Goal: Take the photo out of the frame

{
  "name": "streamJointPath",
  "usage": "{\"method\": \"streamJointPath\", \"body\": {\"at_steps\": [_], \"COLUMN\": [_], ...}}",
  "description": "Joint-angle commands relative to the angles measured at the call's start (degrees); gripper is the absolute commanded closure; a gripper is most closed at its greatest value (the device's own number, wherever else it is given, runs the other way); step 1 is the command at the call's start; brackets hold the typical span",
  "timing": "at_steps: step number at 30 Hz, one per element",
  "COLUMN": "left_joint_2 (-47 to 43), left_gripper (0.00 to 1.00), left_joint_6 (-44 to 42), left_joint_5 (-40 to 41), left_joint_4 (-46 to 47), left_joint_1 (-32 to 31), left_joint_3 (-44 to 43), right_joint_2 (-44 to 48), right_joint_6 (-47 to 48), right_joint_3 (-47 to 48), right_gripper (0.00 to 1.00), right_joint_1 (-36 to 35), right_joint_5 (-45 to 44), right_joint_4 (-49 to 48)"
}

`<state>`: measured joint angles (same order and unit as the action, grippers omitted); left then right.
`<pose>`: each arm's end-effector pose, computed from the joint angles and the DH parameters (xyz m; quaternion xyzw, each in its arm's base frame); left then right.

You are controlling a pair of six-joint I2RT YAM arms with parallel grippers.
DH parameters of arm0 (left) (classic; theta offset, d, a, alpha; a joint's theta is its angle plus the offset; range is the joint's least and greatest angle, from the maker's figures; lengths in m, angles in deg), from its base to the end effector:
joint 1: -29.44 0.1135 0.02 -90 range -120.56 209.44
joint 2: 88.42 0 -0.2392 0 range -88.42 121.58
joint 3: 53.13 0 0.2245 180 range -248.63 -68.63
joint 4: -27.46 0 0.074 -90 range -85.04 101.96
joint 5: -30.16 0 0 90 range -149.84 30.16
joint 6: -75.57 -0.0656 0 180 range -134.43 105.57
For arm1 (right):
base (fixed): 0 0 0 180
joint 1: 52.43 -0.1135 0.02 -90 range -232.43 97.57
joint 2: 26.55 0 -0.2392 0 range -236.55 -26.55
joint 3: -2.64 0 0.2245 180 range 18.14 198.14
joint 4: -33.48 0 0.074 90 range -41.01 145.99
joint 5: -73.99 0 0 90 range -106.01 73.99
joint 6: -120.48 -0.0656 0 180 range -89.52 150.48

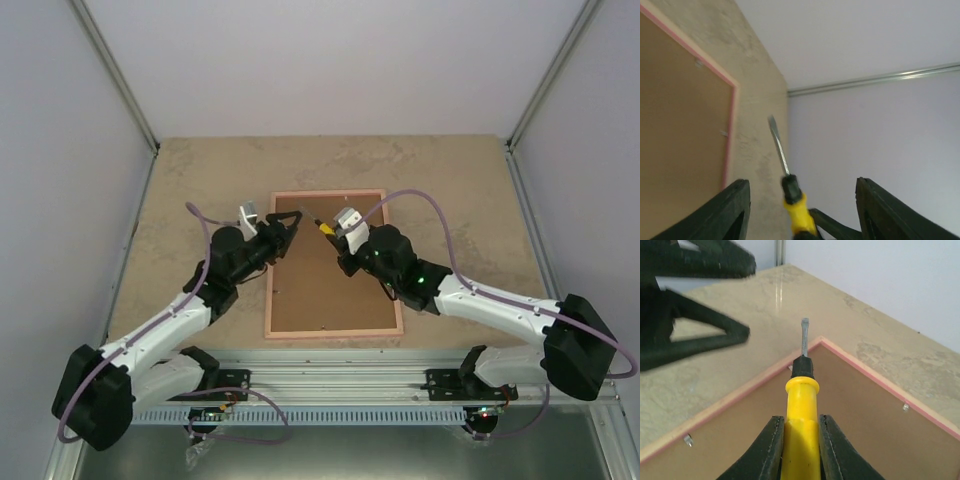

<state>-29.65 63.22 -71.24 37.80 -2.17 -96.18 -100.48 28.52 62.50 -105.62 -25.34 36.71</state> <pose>0.2059 -0.1420 0.2442 -0.2262 0.7034 -0.5887 0.3278 0.1907 0.2370 0.2475 -0.3036 0.7447 0.2154 0.5540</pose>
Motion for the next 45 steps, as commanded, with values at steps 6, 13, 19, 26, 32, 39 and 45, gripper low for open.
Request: {"method": "streamJointPath", "body": {"at_steps": [6, 13, 19, 26, 32, 39, 45], "left_joint_2": [-0.59, 9.81, 17.74, 25.48, 31.57, 35.44, 38.42], "left_gripper": [0.32, 0.25, 0.25, 0.31, 0.42, 0.54, 0.66], "left_joint_6": [-24.95, -42.56, -48.54, -50.85, -51.52, -52.42, -52.51], "left_joint_5": [-3.01, 1.91, 2.8, 1.86, 2.26, 3.36, 0.22], "left_joint_4": [-35.88, -53.35, -55.77, -56.58, -58.06, -59.13, -58.45], "left_joint_1": [10.44, 13.55, 13.77, 13.77, 13.77, 13.77, 13.69], "left_joint_3": [-11.29, -21.18, -22.22, -22.68, -25.7, -27.31, -27.79], "right_joint_2": [1.19, -1.88, -2.78, -2.48, -3.91, -4.31, -6.71], "right_joint_6": [5.68, 7.24, 7.2, 8.2, 7.91, 8.9, 8.84], "right_joint_3": [4.17, 8.8, 10.06, 9.54, 8.64, 5.69, 5.35], "right_gripper": [1.0, 1.0, 1.0, 1.0, 1.0, 1.0, 1.0], "right_joint_1": [0.95, 1.32, 1.26, 1.2, 1.2, 1.16, 1.17], "right_joint_5": [0.63, 1.79, 5.64, 9.09, 12.34, 14.04, 16.07], "right_joint_4": [14.44, 22.64, 25.73, 27.18, 27.2, 23.77, 23.06]}}
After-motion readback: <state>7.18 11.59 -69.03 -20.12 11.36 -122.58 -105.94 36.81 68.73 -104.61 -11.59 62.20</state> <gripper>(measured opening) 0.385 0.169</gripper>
